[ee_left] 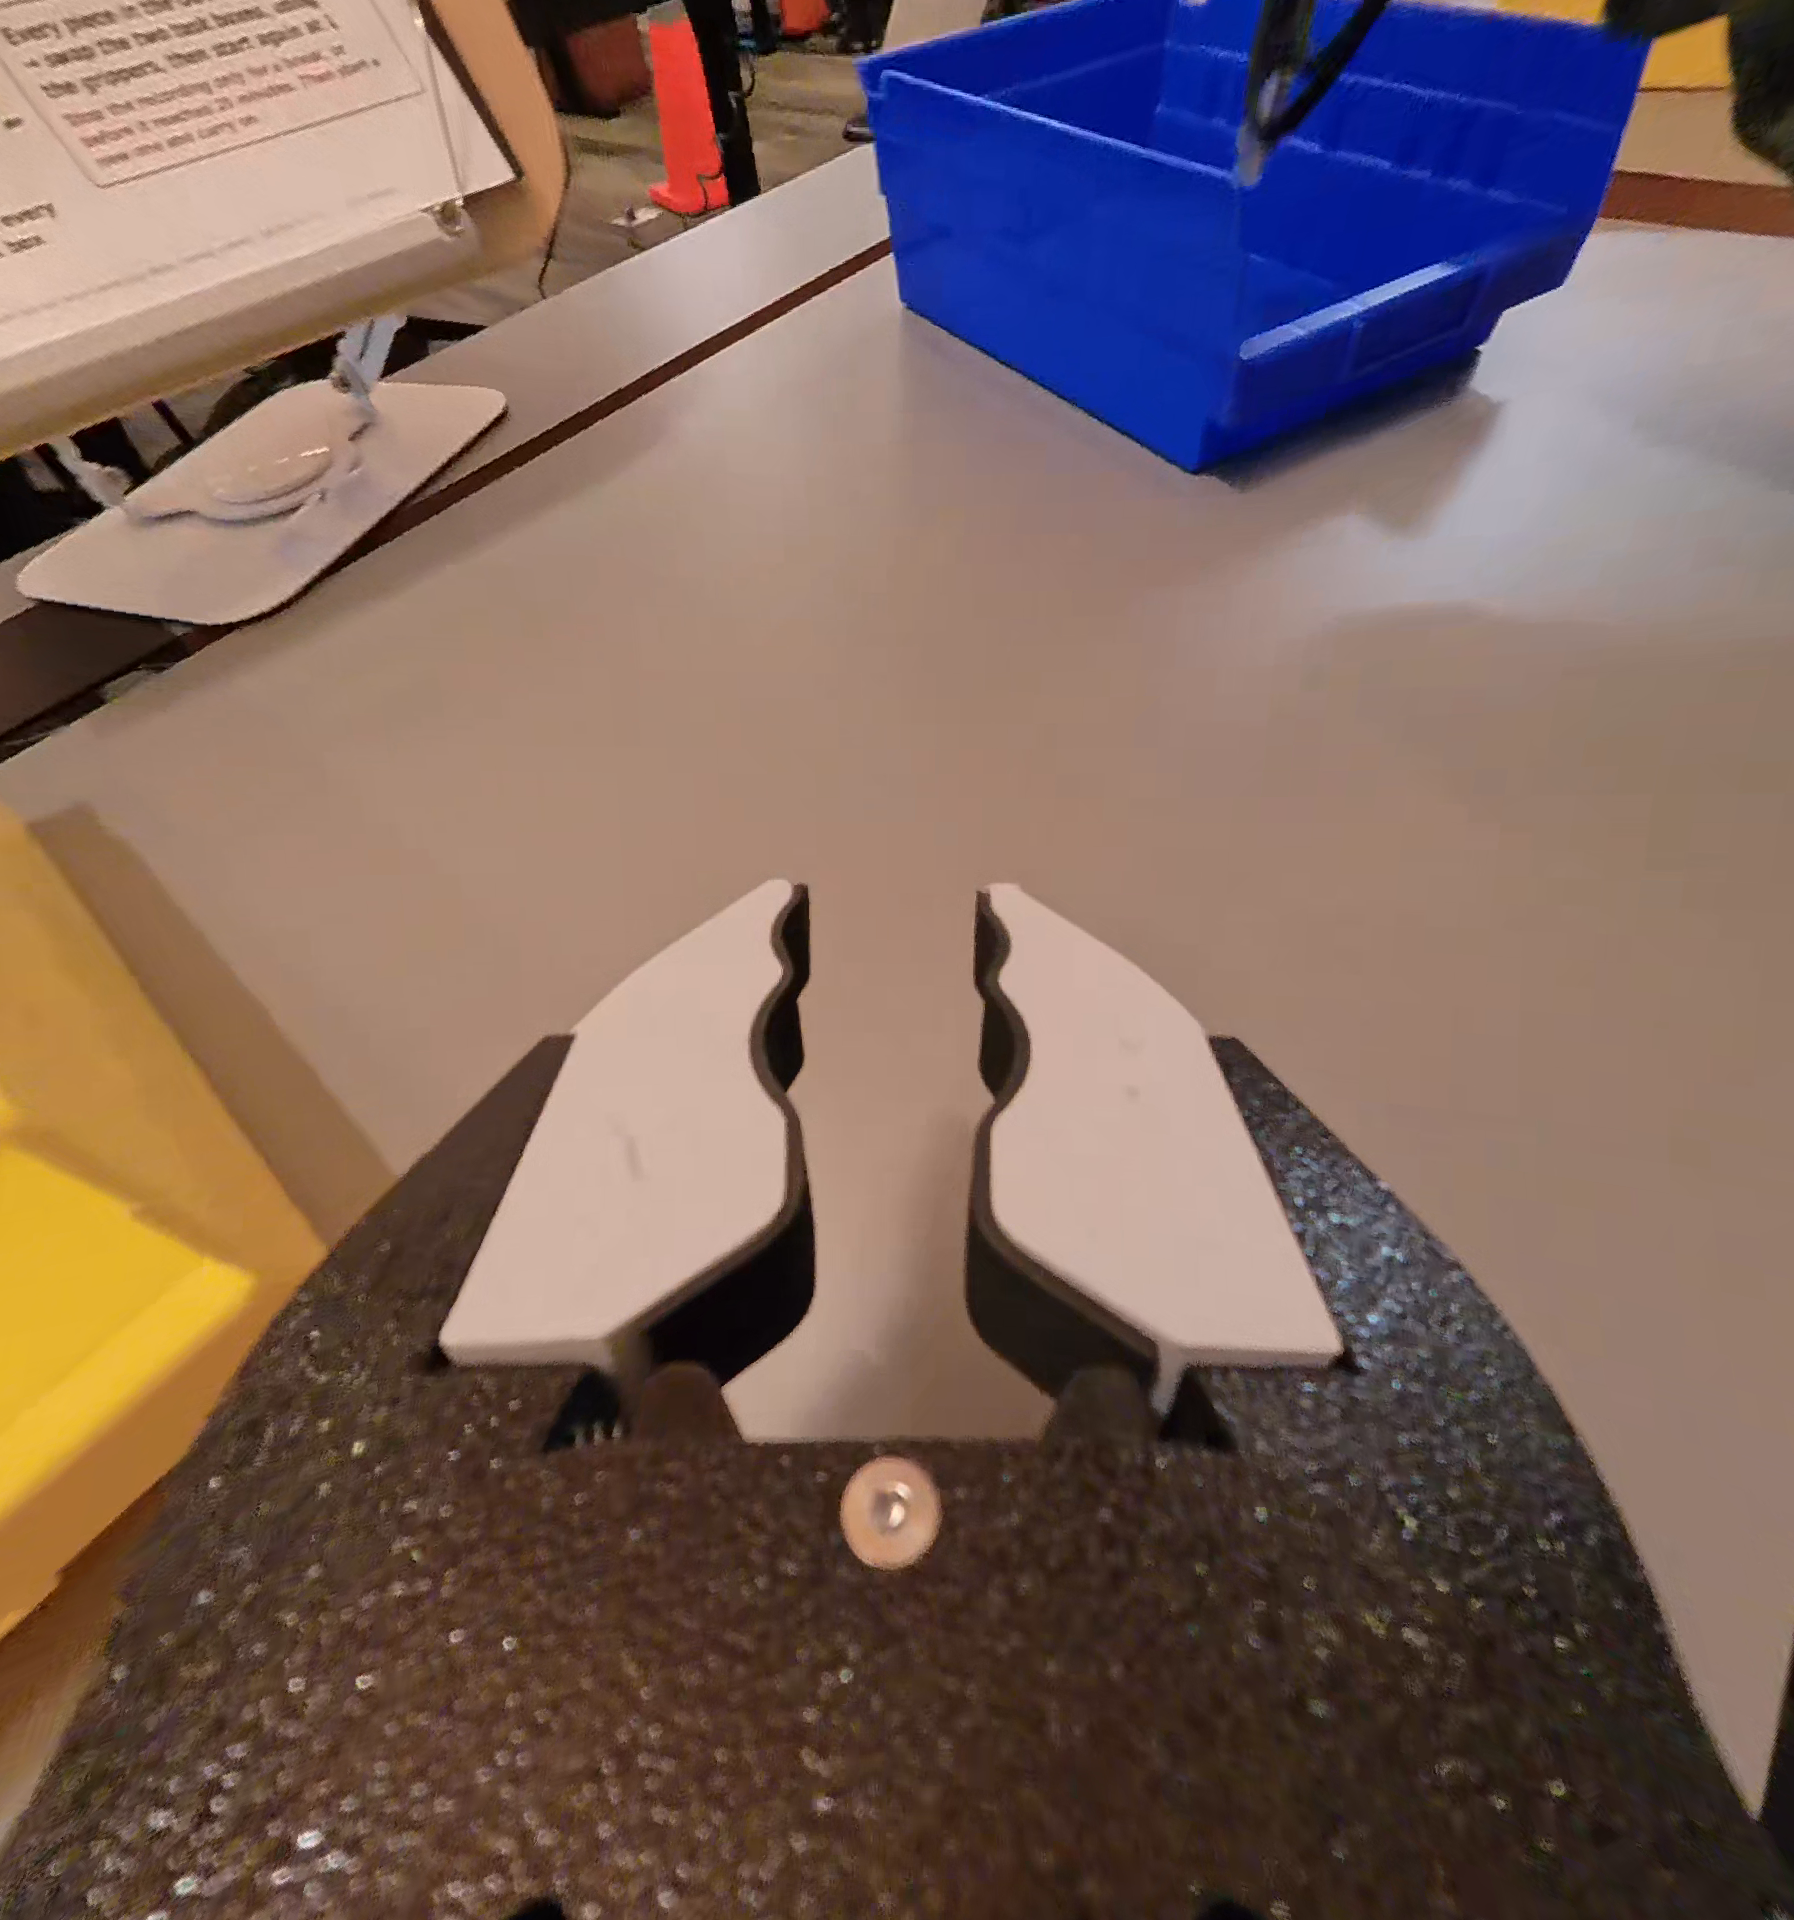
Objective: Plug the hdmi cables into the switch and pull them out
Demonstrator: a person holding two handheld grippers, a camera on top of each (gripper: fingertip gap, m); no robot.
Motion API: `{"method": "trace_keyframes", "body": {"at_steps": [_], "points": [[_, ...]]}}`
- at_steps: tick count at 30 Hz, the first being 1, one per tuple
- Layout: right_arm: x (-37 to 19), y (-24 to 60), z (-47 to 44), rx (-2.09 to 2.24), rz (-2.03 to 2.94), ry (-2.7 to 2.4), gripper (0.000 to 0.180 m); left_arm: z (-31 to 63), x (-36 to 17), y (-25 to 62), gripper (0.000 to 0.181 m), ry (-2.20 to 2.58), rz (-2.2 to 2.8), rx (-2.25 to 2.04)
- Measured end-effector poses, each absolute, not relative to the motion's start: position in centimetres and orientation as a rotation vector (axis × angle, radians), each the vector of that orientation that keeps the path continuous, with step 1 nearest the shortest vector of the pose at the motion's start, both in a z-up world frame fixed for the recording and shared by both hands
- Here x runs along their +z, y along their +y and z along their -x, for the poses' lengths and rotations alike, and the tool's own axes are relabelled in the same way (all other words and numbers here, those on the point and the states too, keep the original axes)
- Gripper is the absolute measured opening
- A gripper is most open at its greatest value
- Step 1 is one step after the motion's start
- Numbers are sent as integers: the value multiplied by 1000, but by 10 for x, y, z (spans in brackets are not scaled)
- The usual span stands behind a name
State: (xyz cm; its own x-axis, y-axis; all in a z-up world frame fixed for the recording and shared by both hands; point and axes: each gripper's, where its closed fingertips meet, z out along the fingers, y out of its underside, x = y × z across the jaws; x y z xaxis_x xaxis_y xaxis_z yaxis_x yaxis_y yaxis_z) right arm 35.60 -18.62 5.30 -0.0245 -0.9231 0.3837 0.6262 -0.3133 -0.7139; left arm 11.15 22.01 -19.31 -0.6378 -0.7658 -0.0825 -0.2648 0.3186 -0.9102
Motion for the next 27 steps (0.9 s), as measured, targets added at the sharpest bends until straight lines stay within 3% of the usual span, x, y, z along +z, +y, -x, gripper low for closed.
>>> {"method": "trace_keyframes", "body": {"at_steps": [6,17,27], "points": [[-48,-209,-361,-1742,1365,599,23,-110,-207,205,29,2125,860,-1306],[-100,-208,-312,-1915,1937,472,22,-112,-229,189,28,2195,865,-1314],[-156,-215,-304,-1559,2571,677,26,-110,-235,177,28,2254,811,-1294]]}}
